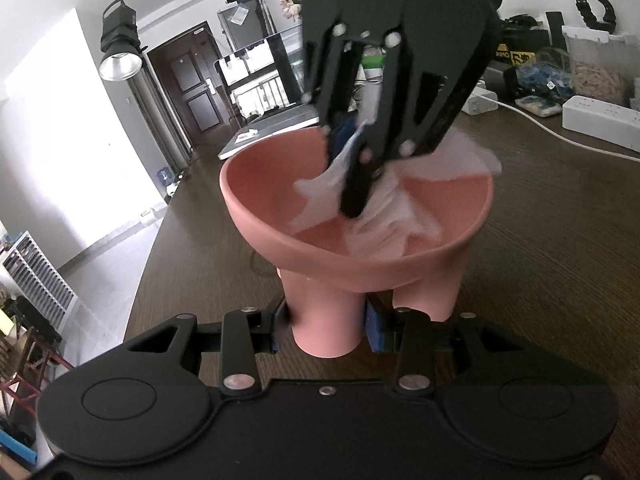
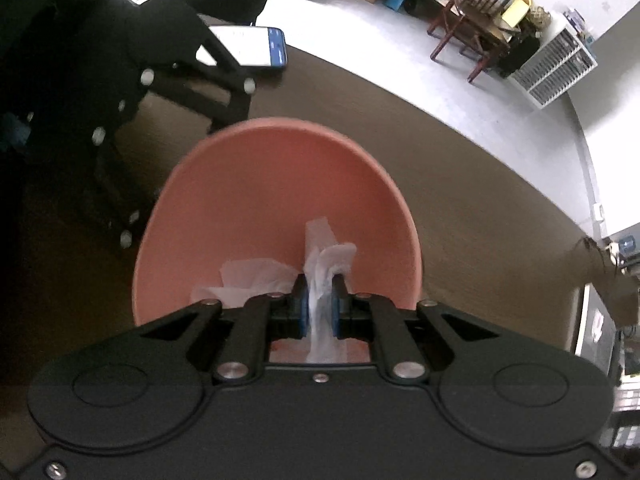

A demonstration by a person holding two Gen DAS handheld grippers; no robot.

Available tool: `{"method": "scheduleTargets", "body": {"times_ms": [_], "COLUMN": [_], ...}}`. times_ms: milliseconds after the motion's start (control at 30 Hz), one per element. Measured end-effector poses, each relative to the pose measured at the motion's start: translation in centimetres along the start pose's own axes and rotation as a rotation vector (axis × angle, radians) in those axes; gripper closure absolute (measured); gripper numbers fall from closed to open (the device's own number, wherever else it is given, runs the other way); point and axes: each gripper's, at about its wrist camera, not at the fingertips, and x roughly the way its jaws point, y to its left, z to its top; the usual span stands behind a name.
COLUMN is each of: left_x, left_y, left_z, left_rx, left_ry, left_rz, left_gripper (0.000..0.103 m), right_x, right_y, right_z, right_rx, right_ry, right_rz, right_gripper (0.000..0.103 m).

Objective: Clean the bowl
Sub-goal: 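Wipe along the bowl's rim and basin with the right gripper's tissue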

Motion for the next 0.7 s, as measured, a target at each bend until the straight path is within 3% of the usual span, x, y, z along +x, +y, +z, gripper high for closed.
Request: {"method": "scheduleTargets", "body": {"times_ms": [233, 433, 533, 700], "left_x": [-0.1, 0.0, 0.0, 0.0], "left_y": [-0.1, -0.1, 0.0, 0.0], "left_z": [0.0, 0.0, 0.1, 0.2], "left_rx": [0.009, 0.006, 0.008, 0.017], "left_ry": [-0.005, -0.001, 0.001, 0.002], "left_rz": [0.000, 0.002, 0.000, 0.000], "left_gripper": [0.065, 0.065, 0.065, 0.065], "right_x": [-0.4, -1.2, -1.7, -1.9], "right_y": [1.0, 2.4, 2.2, -1.4], "right_z": [-0.8, 1.2, 3.0, 5.3], "right_rx": [-0.003, -0.018, -0.060, -0.059], "right_ry": [0.027, -0.053, -0.113, -0.160], "right_rz": [0.054, 0.144, 0.125, 0.017], "right_gripper": [0.092, 0.092, 0.092, 0.092]}}
